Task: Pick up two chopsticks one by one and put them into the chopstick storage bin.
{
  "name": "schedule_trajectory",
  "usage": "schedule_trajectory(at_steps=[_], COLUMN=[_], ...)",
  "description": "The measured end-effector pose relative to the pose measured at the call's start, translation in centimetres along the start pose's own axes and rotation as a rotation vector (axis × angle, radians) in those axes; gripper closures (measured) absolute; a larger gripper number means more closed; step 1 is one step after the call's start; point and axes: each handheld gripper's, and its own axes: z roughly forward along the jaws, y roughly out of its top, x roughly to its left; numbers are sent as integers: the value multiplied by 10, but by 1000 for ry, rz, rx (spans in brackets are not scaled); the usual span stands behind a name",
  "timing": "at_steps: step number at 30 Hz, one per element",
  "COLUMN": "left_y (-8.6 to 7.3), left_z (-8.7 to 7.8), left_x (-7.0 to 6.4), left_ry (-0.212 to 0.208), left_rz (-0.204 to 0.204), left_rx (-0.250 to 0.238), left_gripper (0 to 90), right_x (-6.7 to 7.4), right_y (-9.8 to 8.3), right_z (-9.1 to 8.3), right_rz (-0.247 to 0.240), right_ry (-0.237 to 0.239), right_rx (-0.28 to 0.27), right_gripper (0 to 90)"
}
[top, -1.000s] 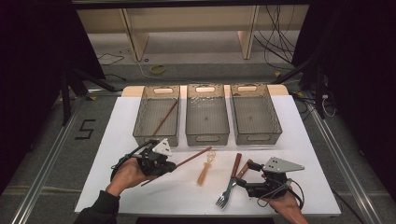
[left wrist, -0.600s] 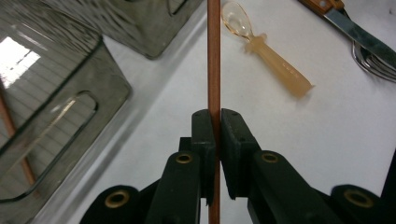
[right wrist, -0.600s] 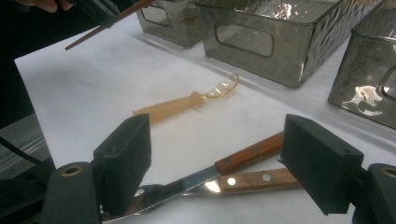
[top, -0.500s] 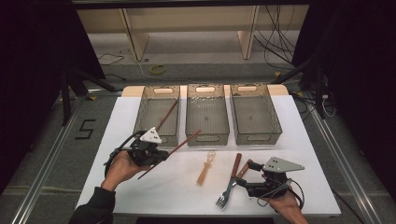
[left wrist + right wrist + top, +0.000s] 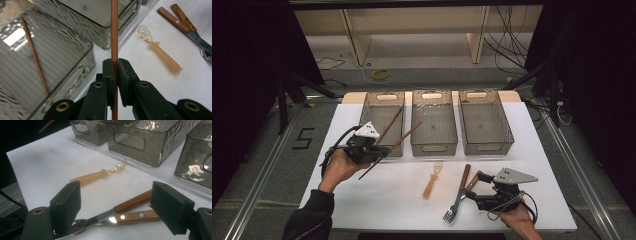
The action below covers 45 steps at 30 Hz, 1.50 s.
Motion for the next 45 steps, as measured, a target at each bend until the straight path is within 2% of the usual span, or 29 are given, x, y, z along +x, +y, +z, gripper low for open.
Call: schedule_trajectory(at_steps=[8, 15, 25, 31, 34, 45], left_y=[19, 29, 46, 52, 54, 60], left_z=[-2, 2, 4, 9, 13, 26], left_x=[15, 31, 51, 63, 67, 86], left_ry=[32, 56, 105, 123, 144, 180], left_rz=[-11, -38, -53, -66, -71, -98], left_rx=[-6, -8, -21, -14, -30, -37], left_gripper=[839, 839, 839, 839, 839, 838], right_x=[0, 0, 0, -1, -1, -1], right_y=[0, 0, 0, 0, 0, 0], right_z=[0, 0, 0, 0, 0, 0], right_rz=[-4, -2, -2, 2, 0, -1], right_ry=[1, 2, 4, 6, 6, 8], right_rx=[3, 1, -1, -2, 0, 1], right_gripper=[257, 256, 256, 256, 256, 256])
